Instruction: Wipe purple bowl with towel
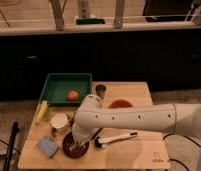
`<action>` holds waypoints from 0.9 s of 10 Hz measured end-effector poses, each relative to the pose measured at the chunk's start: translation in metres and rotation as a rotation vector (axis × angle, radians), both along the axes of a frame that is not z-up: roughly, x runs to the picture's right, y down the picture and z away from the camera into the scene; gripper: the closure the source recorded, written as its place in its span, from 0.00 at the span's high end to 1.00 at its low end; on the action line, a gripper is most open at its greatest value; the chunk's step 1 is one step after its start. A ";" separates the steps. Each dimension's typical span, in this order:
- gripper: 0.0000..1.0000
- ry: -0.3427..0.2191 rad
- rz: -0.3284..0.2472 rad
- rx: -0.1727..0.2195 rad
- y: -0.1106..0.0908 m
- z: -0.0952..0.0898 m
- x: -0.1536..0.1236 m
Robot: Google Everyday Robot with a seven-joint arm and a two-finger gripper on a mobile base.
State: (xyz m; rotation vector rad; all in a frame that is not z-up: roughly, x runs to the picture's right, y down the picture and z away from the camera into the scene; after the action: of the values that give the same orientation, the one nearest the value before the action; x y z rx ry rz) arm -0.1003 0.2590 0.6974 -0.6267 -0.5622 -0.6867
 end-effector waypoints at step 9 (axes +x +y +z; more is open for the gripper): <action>0.00 -0.144 -0.060 -0.060 0.006 0.022 -0.051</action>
State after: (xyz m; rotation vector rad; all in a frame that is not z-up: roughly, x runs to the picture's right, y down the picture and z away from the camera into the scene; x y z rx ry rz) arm -0.1517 0.2653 0.7194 -0.6554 -0.7015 -0.7784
